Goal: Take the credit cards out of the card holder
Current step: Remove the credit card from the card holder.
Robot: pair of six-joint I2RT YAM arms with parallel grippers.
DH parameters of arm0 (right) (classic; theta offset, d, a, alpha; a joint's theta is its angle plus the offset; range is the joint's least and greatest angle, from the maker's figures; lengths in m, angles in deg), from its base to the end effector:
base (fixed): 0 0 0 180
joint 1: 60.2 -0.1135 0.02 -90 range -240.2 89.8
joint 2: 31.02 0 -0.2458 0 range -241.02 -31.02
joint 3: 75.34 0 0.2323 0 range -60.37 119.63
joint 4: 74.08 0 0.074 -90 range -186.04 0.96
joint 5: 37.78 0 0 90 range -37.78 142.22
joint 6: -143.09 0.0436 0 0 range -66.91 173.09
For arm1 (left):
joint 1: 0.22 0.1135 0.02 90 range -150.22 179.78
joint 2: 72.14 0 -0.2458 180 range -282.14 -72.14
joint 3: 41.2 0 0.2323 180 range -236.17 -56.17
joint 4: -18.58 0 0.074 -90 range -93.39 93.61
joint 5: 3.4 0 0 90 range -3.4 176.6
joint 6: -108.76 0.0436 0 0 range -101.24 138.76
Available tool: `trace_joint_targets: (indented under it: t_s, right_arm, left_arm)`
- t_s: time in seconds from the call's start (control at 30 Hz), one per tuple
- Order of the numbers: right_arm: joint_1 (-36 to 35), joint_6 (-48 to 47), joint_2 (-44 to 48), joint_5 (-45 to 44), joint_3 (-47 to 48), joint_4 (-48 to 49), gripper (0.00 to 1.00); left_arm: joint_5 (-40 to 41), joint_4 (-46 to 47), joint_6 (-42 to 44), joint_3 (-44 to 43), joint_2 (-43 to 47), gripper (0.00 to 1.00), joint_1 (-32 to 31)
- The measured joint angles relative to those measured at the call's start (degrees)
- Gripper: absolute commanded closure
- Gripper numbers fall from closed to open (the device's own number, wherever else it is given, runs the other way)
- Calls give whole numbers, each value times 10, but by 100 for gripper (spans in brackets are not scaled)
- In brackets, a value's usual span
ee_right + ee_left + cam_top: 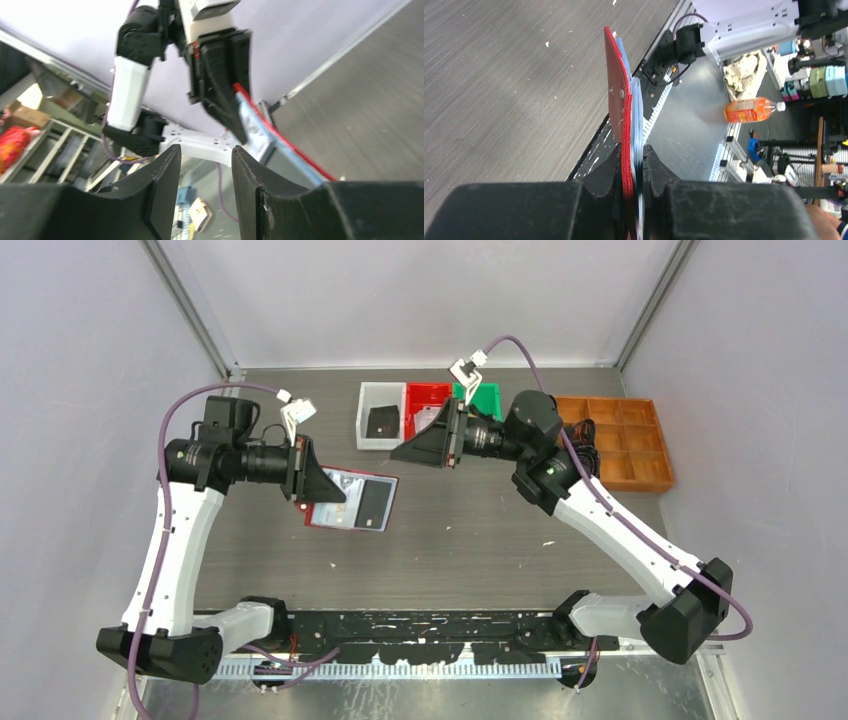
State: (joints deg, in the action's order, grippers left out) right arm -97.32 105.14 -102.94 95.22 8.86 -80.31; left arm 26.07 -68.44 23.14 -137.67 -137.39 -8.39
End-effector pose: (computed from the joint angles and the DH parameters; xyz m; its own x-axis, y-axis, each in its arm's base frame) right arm 0.2021 0.1903 0.4077 -0.7228 0.1762 -0.6682 -0.6703 0.0568 0.7400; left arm 0.1623 -0.0616 0.3782 -0.7740 0.1491 -0.6154 0.6152 0.4072 -0.6750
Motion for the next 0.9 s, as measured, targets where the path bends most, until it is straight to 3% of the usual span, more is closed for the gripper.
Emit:
trace_joint_targets:
  t_s: [0.17, 0.4, 0.77, 0.9]
  right_arm:
    - [-36, 53, 5, 16, -43, 68, 55]
    - [-89, 98, -73, 43, -69, 115, 56]
    - [-94, 105, -80, 59, -84, 135, 56]
    - [-94, 95, -80, 59, -84, 135, 59]
  left_arm:
    - [-5, 29, -43, 0, -2, 100, 4]
    - [-32, 54, -80, -5, -4, 99, 4]
    - [-76, 83, -110, -9, -3, 98, 8]
    - [-81, 99, -126, -9, -2, 93, 8]
